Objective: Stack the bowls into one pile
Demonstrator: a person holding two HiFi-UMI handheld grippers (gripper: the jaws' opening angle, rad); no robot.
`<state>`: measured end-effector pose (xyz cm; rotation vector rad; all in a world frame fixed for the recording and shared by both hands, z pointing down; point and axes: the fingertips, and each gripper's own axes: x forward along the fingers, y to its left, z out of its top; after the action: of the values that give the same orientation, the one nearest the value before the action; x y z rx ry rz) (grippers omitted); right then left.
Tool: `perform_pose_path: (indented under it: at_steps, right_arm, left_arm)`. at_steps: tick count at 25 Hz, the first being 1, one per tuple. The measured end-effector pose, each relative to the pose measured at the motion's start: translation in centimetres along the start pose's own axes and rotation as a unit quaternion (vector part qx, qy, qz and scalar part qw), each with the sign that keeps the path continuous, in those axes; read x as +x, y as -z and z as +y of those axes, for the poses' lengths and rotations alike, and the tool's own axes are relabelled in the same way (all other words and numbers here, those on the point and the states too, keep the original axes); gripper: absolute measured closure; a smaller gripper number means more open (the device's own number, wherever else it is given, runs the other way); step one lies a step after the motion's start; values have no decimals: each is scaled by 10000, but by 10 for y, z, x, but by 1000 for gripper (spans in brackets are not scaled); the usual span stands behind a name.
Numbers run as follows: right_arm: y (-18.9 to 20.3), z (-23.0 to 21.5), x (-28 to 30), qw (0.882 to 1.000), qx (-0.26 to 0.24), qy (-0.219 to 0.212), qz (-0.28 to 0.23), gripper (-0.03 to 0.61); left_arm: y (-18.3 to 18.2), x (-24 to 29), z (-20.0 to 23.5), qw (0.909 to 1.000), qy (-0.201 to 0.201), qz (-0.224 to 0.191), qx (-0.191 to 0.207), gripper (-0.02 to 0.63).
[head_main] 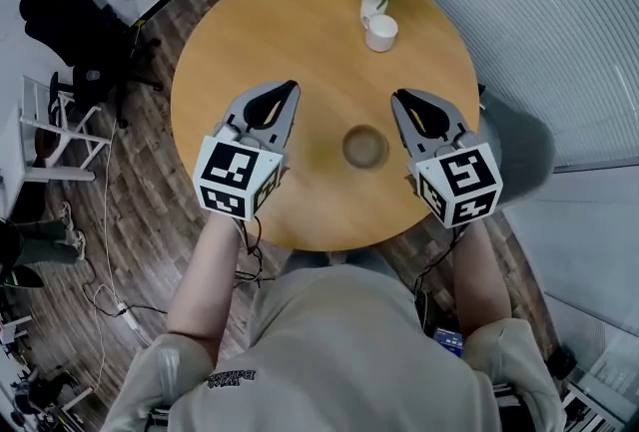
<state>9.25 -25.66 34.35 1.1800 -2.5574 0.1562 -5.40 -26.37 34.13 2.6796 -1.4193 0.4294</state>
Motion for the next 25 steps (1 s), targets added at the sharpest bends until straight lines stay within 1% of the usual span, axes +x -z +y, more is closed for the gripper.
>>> perform_pose_path:
  at_steps: [3,6,9,12,15,18,22,25]
  right_arm:
    - [-31,-5,-15,9992,8,114,-384,543]
    - [-62,-11,-34,9962,8,199,-851,543]
    - [-86,-15,-54,9924,-1,313,-1192,543]
    - [-106,-15,-75,9881,34,421,-1478,543]
    - [-123,-11,-94,9848,-47,491,-1662,543]
    - [-129,-10,-109,9831,-137,554,-1738,543]
    - [-130,-8,-122,9820,-179,616,-1777,543]
    - [-126,-3,-125,9822,-167,579,-1779,543]
  left_arm:
    - [-34,-14,5,9990,-142,-420,114,595]
    - [-63,-25,5,9966,-205,-748,262,595]
    - [-86,-36,1,9939,-236,-990,421,595]
    - [-102,-48,-5,9919,-219,-1157,478,595]
    - [-113,-62,-12,9903,-185,-1303,454,595]
    - [-115,-75,-15,9894,-217,-1392,339,595]
    - [-114,-87,-21,9888,-283,-1356,553,595]
    - [-112,-94,-24,9881,-383,-1298,731,595]
